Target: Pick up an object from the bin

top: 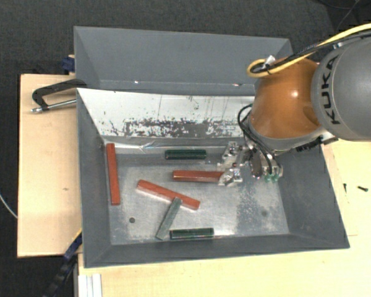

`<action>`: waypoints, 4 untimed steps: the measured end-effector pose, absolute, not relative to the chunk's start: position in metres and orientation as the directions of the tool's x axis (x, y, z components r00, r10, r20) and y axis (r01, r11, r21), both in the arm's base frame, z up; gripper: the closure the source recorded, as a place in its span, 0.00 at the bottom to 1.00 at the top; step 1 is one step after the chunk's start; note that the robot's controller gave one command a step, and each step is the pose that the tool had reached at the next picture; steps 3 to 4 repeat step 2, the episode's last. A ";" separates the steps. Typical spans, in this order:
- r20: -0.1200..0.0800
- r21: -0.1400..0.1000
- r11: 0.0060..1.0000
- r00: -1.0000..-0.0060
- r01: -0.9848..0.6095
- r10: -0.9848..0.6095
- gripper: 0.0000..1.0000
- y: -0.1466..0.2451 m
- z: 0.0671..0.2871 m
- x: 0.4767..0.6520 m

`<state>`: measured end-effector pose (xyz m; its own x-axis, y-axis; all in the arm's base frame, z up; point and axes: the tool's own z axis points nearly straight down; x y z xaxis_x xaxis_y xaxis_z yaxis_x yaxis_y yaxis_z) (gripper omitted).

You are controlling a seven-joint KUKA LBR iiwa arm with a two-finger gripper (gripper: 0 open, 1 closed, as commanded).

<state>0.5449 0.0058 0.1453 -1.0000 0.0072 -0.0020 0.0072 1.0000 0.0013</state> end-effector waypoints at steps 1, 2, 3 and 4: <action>-0.008 0.001 1.000 -1.000 0.007 0.007 1.00 0.006 0.161 0.546; -0.011 0.001 1.000 -1.000 0.007 0.007 1.00 0.006 0.167 0.547; -0.011 0.001 1.000 -1.000 0.007 0.007 1.00 0.006 0.167 0.547; -0.011 0.001 1.000 -1.000 0.007 0.007 1.00 0.006 0.167 0.547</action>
Offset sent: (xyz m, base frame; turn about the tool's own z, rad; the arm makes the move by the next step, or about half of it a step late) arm 0.0001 0.0000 0.0203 0.0000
